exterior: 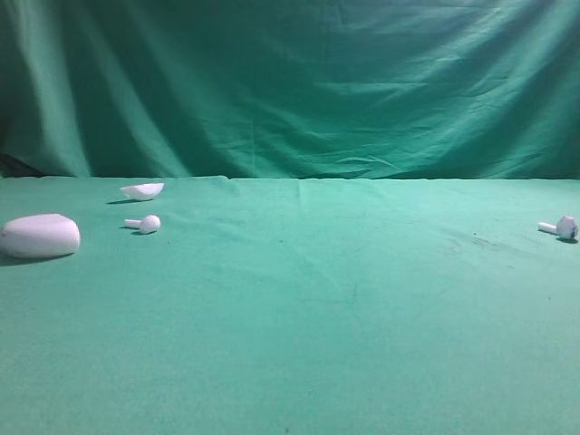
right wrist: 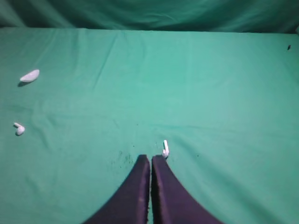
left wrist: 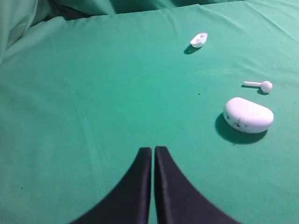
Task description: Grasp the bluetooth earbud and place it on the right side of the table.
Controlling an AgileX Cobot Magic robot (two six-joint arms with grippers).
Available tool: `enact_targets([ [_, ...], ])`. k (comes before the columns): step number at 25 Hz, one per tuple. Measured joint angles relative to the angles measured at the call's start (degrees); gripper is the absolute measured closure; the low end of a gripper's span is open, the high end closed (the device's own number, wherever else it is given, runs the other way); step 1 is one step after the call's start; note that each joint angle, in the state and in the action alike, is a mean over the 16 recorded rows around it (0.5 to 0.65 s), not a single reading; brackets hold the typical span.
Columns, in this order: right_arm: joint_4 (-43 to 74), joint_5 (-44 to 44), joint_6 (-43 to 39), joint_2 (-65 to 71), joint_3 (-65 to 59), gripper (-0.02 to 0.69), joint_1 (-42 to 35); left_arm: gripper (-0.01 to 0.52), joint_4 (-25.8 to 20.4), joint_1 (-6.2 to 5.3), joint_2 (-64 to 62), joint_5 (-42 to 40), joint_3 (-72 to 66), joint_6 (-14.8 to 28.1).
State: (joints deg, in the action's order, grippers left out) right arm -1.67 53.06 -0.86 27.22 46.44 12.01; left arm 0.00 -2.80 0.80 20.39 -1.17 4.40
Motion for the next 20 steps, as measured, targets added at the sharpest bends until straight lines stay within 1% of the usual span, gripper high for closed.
enact_targets([
  [5, -0.4, -0.5, 0.4, -11.1, -3.6, 0.665, 0.0, 0.514, 0.0, 0.0, 0.0, 0.0, 0.0, 0.0],
  [9, -0.5, -1.0, 0.5, -17.3, -5.2, 0.665, 0.0, 0.514, 0.0, 0.0, 0.0, 0.0, 0.0, 0.0],
  [14, -0.5, -1.5, 0.6, -21.4, -5.9, 0.665, 0.0, 0.514, 0.0, 0.0, 0.0, 0.0, 0.0, 0.0],
  [20, 0.0, -1.9, 0.7, -22.7, -6.2, 0.665, -0.1, 0.514, 0.0, 0.0, 0.0, 0.0, 0.0, 0.0],
])
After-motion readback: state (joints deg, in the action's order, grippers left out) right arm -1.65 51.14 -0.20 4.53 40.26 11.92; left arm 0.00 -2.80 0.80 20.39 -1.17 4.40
